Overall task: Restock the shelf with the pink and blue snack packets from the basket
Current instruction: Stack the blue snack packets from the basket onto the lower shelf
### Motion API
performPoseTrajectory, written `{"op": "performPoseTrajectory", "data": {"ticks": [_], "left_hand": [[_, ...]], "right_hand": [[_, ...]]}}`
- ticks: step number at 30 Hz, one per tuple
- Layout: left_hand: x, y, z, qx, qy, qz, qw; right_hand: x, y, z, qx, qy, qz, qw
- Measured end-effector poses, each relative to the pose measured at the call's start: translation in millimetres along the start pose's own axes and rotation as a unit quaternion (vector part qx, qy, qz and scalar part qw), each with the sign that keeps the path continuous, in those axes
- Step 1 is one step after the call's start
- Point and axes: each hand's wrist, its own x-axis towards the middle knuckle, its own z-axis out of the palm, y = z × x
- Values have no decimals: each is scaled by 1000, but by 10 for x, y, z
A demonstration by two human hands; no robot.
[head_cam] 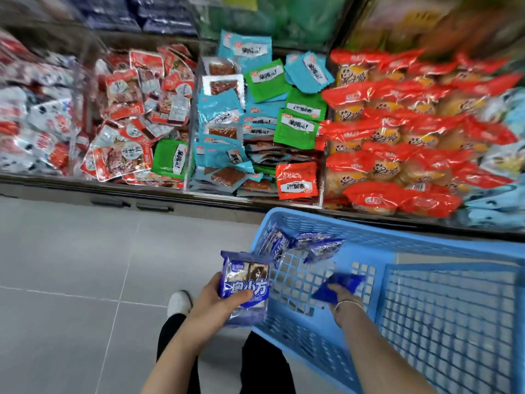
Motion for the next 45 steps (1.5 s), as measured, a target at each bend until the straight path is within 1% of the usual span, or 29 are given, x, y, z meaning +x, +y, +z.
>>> {"op": "performPoseTrajectory", "data": {"ticks": [3,5,7,9,10,11,12,14,15,16,17,18,19,20,22,23,25,27,29,31,32,34,36,38,40,42,45], "left_hand": [[-290,152,-50,-14,18,8,1000],[-513,278,-126,-16,42,19,999],[-733,392,-190,-19,68,26,997],[-935,503,-240,-29,92,39,995],[-1018,552,-252,-35,99,44,993],[-1086,601,-250,-42,103,48,993],[-1137,639,-243,-54,99,50,992],[-1197,714,-219,-86,88,54,991],[-1212,759,-215,-102,78,59,990],[-1214,817,-226,-118,65,63,989],[-1218,887,-259,-136,52,68,987],[-1217,968,-332,-151,43,75,985],[-1214,1056,-445,-162,43,86,982],[-1216,1149,-591,-171,48,97,979],[-1233,1325,-936,-172,50,113,977],[-1246,1405,-1103,-166,43,116,978],[-1283,1550,-1430,-151,22,123,981],[-1315,1695,-1731,-145,4,134,980],[-1328,1823,-1989,-139,-13,146,979],[-1332,1922,-2205,-137,-18,149,979],[-1325,1963,-2306,-136,-19,154,978],[-1275,2036,-2476,-141,-16,165,976],[-1218,2106,-2590,-159,-11,167,973],[-1130,2163,-2654,-183,-4,145,972],[-1054,2262,-2694,-195,0,124,973],[-965,2403,-2718,-199,2,118,973],[-866,2674,-2733,-201,9,125,972]], "right_hand": [[-443,-43,-347,58,-27,-31,997],[-816,-67,-532,61,-59,-70,994],[-1232,-101,-665,33,-109,-125,986],[-1656,-136,-703,-35,-151,-209,965],[-1885,-141,-684,-80,-167,-271,944],[-2126,-138,-632,-123,-176,-345,914],[-2370,-117,-559,-156,-178,-420,876],[-2846,-34,-352,-232,-154,-545,791],[-3056,20,-237,-265,-135,-597,745],[-3233,69,-119,-281,-126,-631,711],[-3375,100,-17,-288,-131,-651,690],[-3498,107,81,-286,-147,-661,677],[-3594,96,173,-274,-178,-664,673],[-3687,68,260,-255,-215,-654,679],[-3876,-3,444,-214,-284,-612,707],[-3961,-36,548,-200,-298,-604,712],[-4112,-69,802,-180,-285,-618,710],[-4248,-80,1071,-158,-287,-609,722],[-4378,-54,1324,-129,-338,-552,751],[-4479,-22,1561,-99,-400,-465,783],[-4519,-1,1674,-97,-417,-422,799],[-4596,37,1855,-124,-409,-383,819],[-4642,42,1985,-129,-363,-374,844],[-4634,-17,2086,-87,-339,-342,872],[-4631,-147,2155,-25,-349,-292,890],[-4609,-338,2179,33,-360,-266,894],[-4524,-674,2181,25,-345,-279,896]]}}
